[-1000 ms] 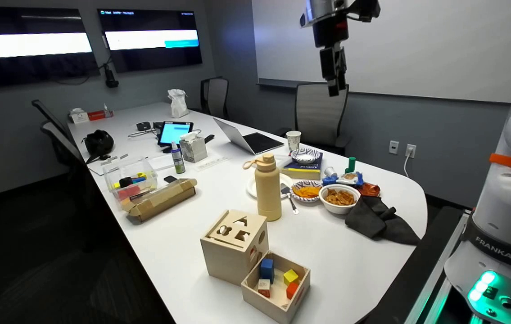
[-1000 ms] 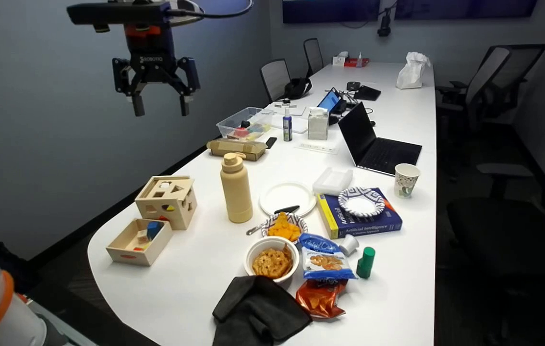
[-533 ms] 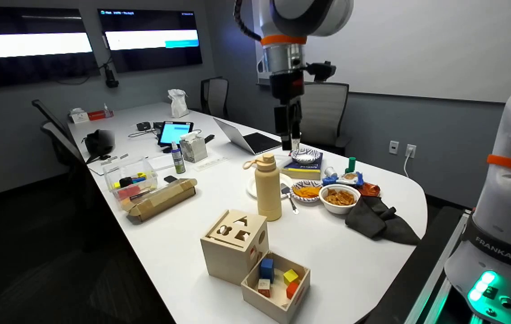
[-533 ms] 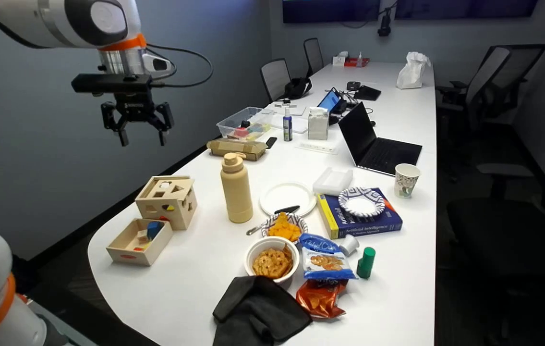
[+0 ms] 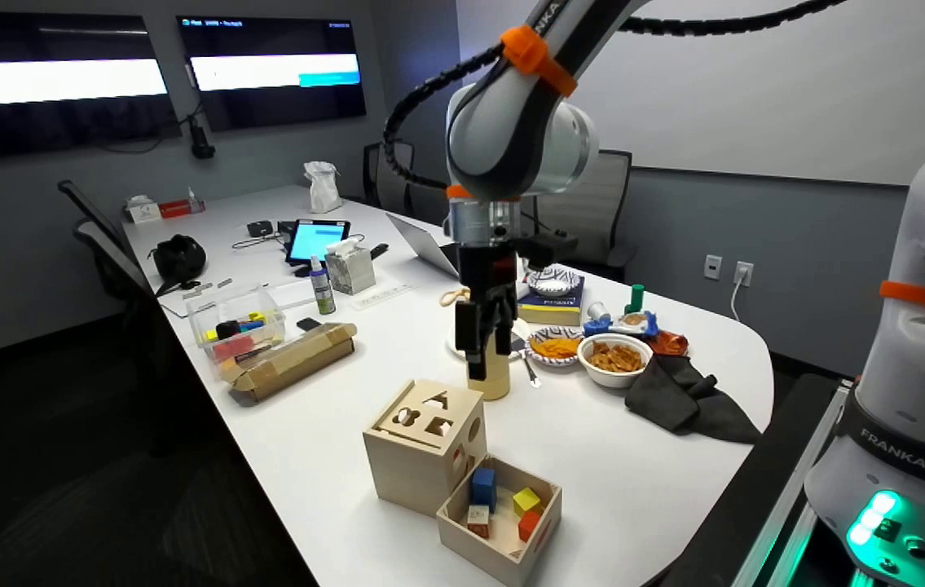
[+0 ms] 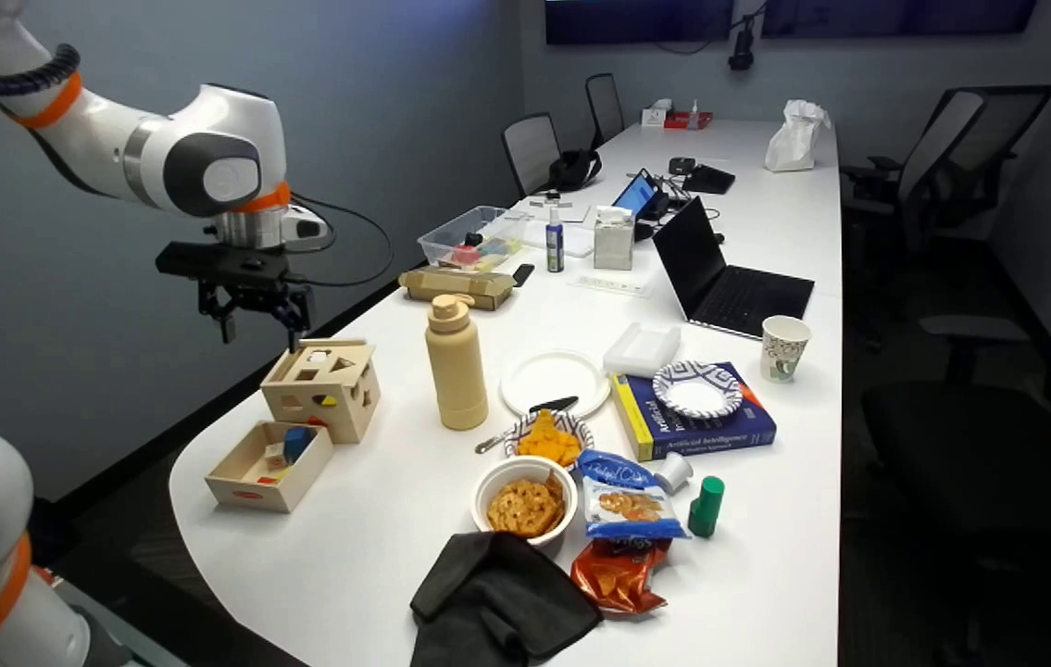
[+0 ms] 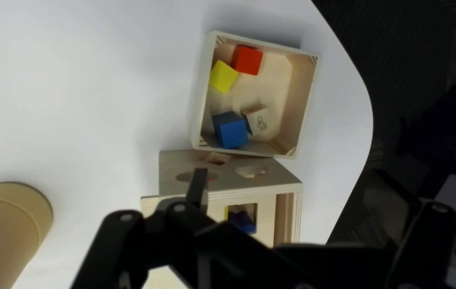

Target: Put the blue block inside the bigger block

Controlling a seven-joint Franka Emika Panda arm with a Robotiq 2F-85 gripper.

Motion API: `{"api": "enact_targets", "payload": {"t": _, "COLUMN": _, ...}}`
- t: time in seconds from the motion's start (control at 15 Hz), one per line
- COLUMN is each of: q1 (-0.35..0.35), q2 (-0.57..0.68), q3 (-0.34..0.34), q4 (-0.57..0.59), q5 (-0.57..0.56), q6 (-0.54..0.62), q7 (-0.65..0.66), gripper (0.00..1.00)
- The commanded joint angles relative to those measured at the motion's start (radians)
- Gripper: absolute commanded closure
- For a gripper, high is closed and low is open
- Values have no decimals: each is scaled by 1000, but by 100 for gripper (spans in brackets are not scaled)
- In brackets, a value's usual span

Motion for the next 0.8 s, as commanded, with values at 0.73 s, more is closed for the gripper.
{"api": "enact_targets", "payload": {"t": 0.73, "q1": -24, "q2": 290, "q3": 92, "q4": 1, "q5": -13, "q6": 233, "q7": 44, "gripper": 0}}
